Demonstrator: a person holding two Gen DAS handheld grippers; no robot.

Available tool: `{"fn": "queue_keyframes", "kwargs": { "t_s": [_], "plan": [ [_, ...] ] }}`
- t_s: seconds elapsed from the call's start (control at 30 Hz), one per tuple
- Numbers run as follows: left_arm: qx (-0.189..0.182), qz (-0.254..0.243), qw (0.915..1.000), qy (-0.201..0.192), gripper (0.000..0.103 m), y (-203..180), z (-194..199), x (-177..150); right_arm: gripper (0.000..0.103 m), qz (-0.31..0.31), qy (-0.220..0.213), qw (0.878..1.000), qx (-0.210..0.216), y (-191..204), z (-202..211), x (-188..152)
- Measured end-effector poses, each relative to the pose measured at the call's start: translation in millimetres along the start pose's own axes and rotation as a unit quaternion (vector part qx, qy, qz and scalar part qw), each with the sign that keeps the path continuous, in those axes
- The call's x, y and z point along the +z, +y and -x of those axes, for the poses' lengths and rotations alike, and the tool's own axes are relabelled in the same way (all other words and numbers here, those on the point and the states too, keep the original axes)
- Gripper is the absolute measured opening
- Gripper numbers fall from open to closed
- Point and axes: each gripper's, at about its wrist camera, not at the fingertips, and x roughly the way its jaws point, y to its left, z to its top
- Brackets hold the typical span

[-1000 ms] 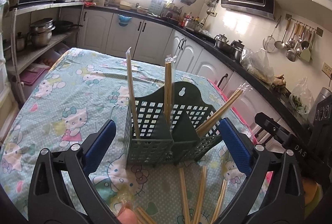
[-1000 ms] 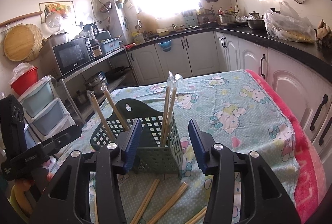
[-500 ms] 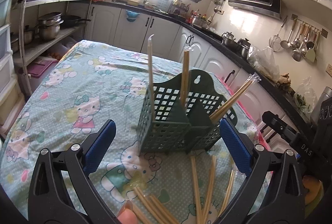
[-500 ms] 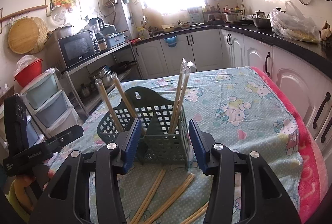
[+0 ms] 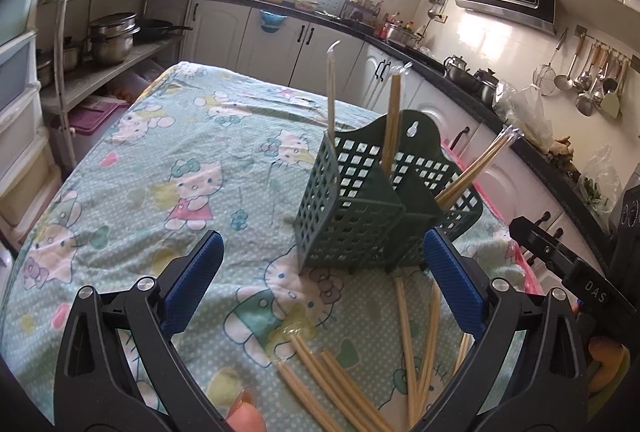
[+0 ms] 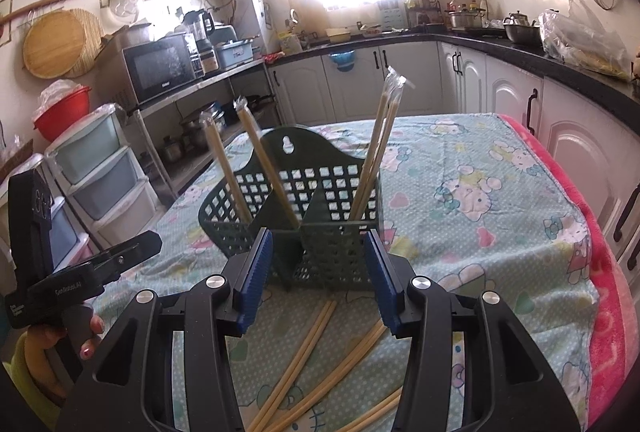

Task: Organize utensils
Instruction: 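Pull both open tools back from the caddy toward the loose chopsticks, then close the left tool on a chopstick while the right tool closes on another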

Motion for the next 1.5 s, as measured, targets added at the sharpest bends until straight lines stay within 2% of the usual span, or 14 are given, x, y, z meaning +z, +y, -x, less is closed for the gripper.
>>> {"fn": "queue_keyframes", "kwargs": {
  "t_s": [0.67,0.93,0.97,1.0,1.1,1.23,1.5],
  "plan": [
    [0.021,0.003,0.9992,0.035,0.091,24.9,0.4,-35.8,0.046,0.01,0.046,0.999,0.013,17.0,-18.5,-29.7],
    [0.021,-0.006,0.9984,0.053,0.079,28.8,-0.9,-49.5,0.046,0.005,0.074,0.997,0.012,17.5,-29.5,-43.5],
    [0.02,-0.007,0.9983,0.055,0.075,28.2,-1.0,-51.1,0.046,0.005,0.077,0.997,0.012,17.5,-30.6,-44.8],
    [0.018,-0.008,0.998,0.059,0.067,28.1,-1.6,-53.0,0.046,0.004,0.082,0.997,0.011,17.3,-32.1,-46.8],
    [0.01,-0.007,0.9973,0.072,0.061,28.1,-3.7,-57.7,0.046,-0.001,0.092,0.996,0.009,16.1,-36.6,-50.9],
    [-0.006,-0.001,0.9957,0.093,0.044,27.9,-8.5,-64.1,0.046,-0.008,0.1,0.995,0.007,13.7,-39.2,-54.8],
    [-0.039,0.018,0.99,0.134,0.028,29.5,-20.2,-76.2,0.046,-0.012,0.105,0.994,0.008,11.8,-41.9,-57.0]
  ]
}}
